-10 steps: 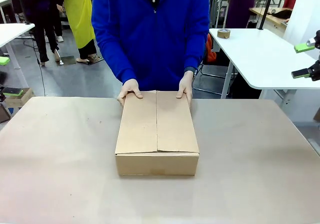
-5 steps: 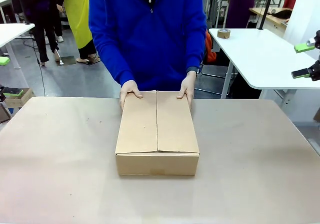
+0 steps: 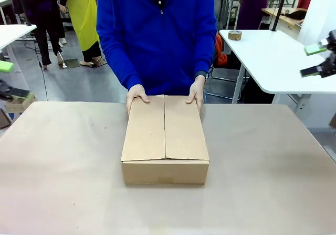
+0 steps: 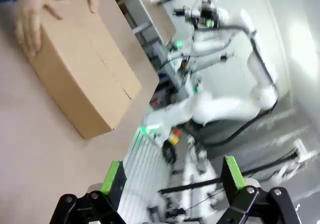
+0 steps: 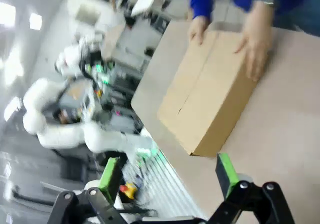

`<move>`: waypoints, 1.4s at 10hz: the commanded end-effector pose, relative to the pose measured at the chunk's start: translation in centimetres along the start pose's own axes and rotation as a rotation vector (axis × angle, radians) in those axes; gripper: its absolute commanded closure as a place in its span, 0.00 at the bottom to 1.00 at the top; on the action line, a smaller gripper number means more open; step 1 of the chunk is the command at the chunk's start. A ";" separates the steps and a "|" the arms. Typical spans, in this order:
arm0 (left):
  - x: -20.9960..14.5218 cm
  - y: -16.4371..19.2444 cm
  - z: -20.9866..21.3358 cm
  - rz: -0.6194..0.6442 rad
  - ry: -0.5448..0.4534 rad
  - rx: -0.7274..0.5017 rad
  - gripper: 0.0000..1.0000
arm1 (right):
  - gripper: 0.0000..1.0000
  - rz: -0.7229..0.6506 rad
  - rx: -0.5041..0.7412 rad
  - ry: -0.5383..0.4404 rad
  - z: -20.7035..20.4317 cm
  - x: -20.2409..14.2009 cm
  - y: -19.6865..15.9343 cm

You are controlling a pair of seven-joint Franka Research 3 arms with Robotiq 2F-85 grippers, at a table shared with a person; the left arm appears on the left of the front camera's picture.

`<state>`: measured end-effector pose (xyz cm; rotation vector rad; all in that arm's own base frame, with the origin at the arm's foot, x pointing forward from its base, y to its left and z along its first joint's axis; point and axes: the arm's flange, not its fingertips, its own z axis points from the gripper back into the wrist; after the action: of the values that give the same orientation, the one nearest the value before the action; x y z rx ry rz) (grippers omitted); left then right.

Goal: Pack the gift set into the box.
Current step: Press and hold the closed box until the human finishes sealing it.

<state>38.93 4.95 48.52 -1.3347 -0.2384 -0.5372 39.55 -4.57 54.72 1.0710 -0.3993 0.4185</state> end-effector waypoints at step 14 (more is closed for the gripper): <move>5.1 6.7 -22.5 -1.163 -0.107 0.106 0.00 | 0.00 1.070 0.337 0.008 -28.1 -1.4 -3.8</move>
<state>42.30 -16.11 42.26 -0.9607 -1.0090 -1.2767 41.91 18.76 41.58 1.1240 -0.7674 1.4380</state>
